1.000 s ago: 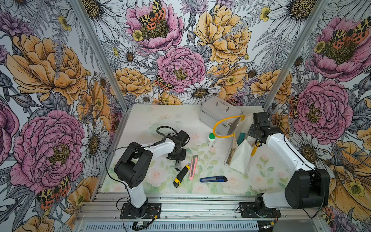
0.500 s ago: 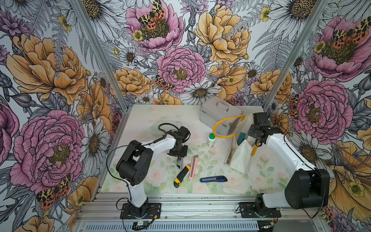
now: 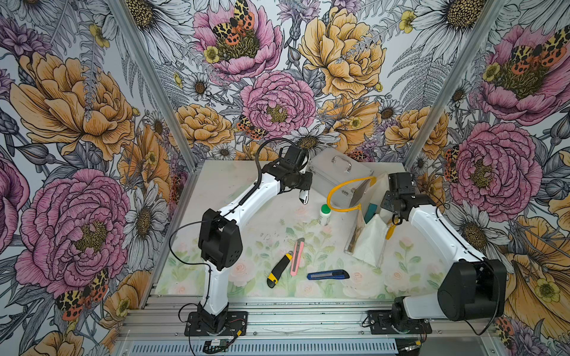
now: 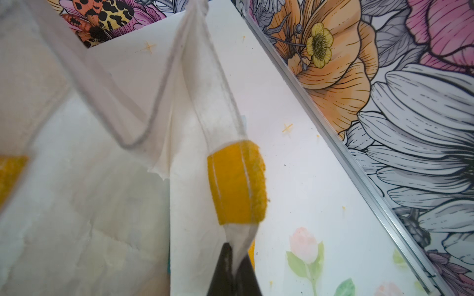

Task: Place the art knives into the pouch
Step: Place the utility knife in the pouch.

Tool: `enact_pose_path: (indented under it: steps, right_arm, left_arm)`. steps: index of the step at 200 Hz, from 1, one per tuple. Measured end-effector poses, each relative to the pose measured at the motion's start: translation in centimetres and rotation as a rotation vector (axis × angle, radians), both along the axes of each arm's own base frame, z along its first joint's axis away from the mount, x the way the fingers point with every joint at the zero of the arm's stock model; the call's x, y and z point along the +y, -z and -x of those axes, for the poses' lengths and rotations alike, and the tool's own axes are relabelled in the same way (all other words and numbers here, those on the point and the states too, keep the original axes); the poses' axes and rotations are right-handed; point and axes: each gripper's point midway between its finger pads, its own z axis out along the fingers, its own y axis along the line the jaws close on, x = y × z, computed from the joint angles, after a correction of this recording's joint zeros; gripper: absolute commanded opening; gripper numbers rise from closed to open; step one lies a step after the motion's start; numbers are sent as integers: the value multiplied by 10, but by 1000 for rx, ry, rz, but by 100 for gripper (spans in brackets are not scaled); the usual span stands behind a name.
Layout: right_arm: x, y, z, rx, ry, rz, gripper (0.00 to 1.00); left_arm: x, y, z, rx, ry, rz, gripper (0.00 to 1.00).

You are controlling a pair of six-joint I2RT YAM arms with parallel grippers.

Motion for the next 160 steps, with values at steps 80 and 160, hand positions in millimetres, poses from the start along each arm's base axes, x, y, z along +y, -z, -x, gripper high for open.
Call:
enact_pose_path:
  steps: [80, 160]
  right_arm:
    - [4, -10, 1, -29, -25, -17, 0]
    - [8, -25, 8, -73, -58, -26, 0]
  left_arm:
    - [-156, -93, 58, -154, 357, 275, 25]
    - [-210, -58, 98, -32, 467, 342, 25]
